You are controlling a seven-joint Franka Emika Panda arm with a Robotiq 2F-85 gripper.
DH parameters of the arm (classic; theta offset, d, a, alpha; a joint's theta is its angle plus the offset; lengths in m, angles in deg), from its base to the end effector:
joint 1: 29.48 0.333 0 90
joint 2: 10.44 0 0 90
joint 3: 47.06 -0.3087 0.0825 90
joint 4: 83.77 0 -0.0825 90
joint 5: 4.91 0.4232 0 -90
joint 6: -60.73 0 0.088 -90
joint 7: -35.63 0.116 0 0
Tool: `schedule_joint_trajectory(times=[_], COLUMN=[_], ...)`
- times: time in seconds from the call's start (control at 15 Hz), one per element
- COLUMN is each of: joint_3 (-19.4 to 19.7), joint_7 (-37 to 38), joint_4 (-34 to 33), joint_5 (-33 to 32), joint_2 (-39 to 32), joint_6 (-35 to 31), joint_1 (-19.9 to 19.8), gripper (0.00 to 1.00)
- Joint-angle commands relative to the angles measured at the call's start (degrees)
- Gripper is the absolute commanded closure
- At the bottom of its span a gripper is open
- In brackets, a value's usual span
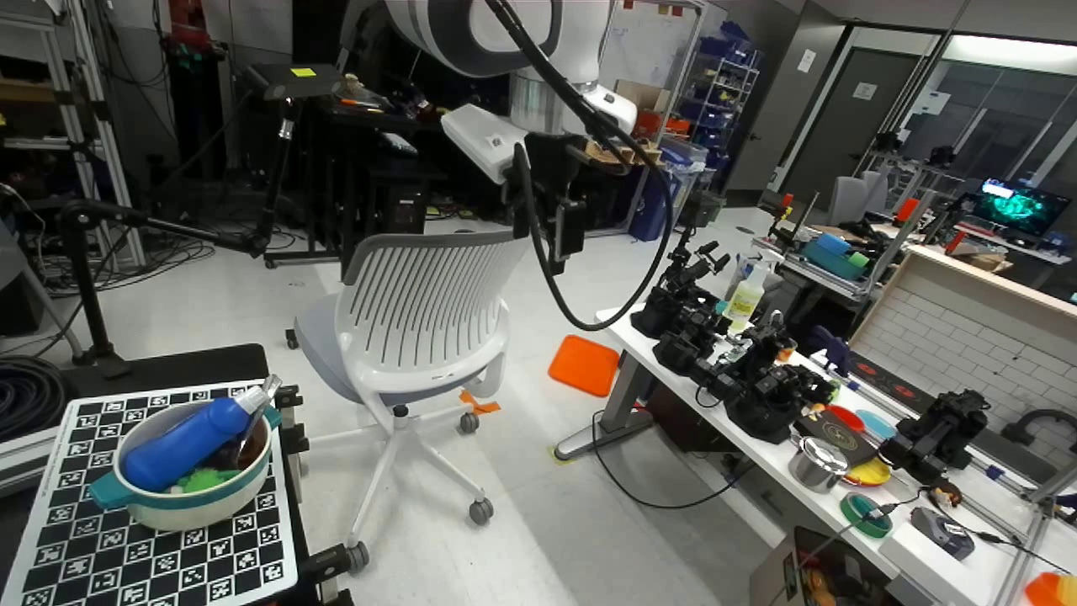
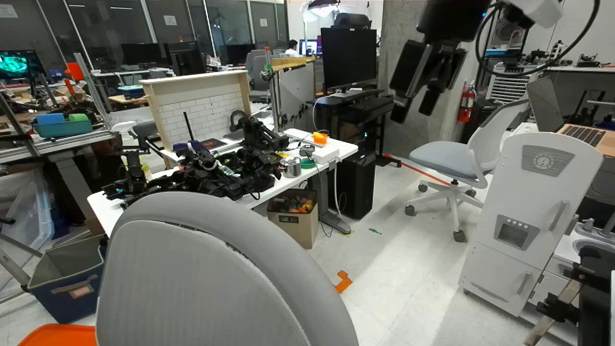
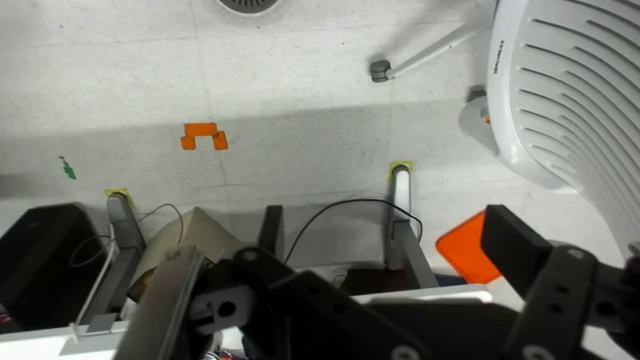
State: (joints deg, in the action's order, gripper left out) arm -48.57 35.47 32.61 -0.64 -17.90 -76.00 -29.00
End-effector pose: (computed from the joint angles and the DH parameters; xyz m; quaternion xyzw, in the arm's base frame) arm 0.6306 0.0228 0.3679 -0.9932 0.0058 -0.1117 0.0319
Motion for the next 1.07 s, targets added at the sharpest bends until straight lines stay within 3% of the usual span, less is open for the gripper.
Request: schedule_joint_trajectory(times=[0.0, 0.6, 1.0], joint_3=[-1.7, -9.3, -14.2], joint_7=[-6.0, -10.9, -10.5], joint_4=[-9.9, -36.5, -45.6], joint_5=[6.5, 17.0, 23.8], joint_2=[-7.3, -26.3, -33.7], joint_6=[0.0, 7.3, 15.9], joint_1=[-0.2, -1.1, -0.5], gripper=[0.00, 0.00, 0.00])
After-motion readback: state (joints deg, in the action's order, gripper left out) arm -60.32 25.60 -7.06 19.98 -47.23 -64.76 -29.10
